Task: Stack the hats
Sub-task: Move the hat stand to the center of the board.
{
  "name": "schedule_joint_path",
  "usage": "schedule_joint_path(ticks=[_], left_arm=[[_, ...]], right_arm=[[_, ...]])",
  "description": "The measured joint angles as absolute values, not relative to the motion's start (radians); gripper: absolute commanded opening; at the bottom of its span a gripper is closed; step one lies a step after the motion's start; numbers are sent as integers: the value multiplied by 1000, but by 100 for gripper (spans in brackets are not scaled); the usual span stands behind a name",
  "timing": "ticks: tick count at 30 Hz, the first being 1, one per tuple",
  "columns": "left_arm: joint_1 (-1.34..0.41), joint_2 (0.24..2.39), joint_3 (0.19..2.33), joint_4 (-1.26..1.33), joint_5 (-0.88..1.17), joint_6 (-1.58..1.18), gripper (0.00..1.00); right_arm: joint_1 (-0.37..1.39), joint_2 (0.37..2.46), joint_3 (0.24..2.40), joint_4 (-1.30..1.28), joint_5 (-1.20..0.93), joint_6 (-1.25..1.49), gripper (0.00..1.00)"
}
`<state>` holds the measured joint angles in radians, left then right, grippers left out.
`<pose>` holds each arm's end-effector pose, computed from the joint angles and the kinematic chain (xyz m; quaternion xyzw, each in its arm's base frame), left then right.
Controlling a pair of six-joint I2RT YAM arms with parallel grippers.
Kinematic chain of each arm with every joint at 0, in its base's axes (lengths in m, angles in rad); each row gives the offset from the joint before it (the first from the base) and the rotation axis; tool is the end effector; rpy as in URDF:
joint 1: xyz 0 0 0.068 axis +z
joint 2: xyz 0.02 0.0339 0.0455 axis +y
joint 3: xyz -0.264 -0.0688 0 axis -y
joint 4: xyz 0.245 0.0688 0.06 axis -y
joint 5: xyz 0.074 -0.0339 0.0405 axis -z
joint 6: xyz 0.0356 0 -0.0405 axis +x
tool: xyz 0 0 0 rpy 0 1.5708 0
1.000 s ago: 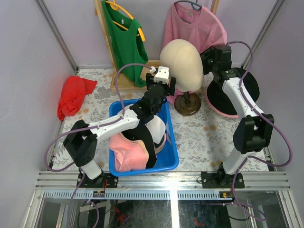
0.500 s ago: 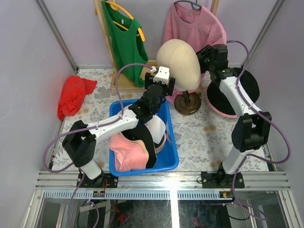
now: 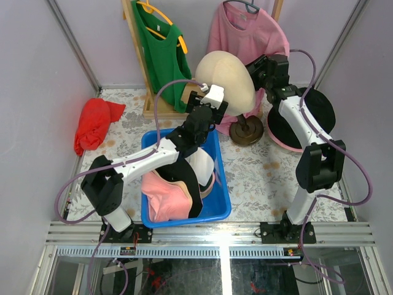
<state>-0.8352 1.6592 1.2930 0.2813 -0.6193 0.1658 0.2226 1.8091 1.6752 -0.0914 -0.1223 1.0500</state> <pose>0.2812 -0.2799 0.3360 0.1558 0.7143 0.0003 0.6823 0.4279 0.1013 0.3724 0.2790 0.7301 0.4080 0.4718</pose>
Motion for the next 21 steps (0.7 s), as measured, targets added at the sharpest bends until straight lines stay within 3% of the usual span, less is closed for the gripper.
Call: schedule_joint_path(ticks=[21], left_arm=[[-841,1692,1350,224,-588,283,83]], right_arm=[[242,1813,1676,9,-159,1131,56]])
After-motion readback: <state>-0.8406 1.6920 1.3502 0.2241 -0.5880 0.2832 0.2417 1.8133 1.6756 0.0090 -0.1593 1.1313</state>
